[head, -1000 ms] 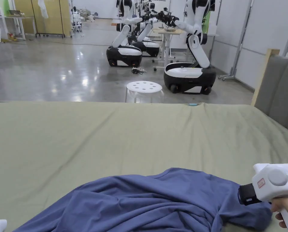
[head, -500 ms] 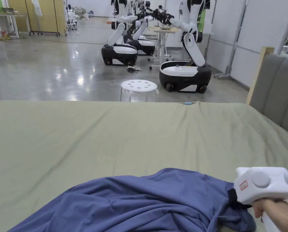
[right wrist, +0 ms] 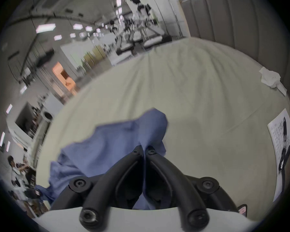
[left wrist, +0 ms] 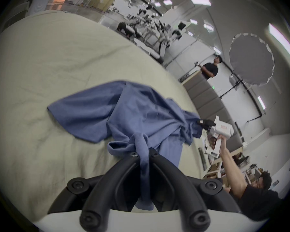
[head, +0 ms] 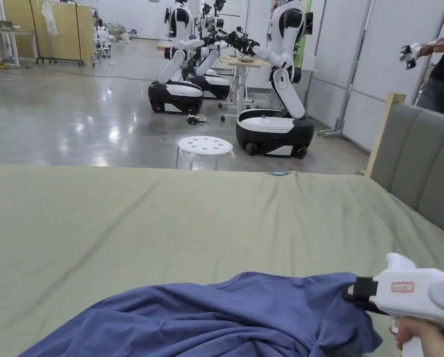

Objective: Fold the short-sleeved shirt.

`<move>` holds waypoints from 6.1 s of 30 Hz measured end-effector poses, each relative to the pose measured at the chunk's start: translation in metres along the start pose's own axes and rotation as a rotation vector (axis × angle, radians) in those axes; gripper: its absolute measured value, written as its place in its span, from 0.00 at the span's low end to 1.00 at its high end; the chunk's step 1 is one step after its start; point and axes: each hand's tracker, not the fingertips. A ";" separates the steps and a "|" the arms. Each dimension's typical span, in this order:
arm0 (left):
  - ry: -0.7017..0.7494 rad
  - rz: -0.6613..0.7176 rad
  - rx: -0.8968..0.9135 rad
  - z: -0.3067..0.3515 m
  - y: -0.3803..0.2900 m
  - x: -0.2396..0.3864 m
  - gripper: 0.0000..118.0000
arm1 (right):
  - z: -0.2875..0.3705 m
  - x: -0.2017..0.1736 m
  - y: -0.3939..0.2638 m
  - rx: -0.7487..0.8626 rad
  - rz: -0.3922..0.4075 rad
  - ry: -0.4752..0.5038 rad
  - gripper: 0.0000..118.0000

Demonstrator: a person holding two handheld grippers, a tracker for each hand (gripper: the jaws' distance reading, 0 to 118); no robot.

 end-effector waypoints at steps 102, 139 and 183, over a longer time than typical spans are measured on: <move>0.343 -0.154 0.153 0.070 0.039 -0.041 0.04 | 0.212 -0.030 -0.188 0.372 -0.113 -0.094 0.04; 0.536 -0.363 0.259 0.093 -0.073 -0.048 0.99 | 0.227 -0.095 -0.244 0.369 0.494 -0.399 0.75; 0.521 -0.420 0.060 0.083 -0.056 -0.082 0.24 | 0.212 -0.180 -0.234 0.372 0.550 -0.098 0.03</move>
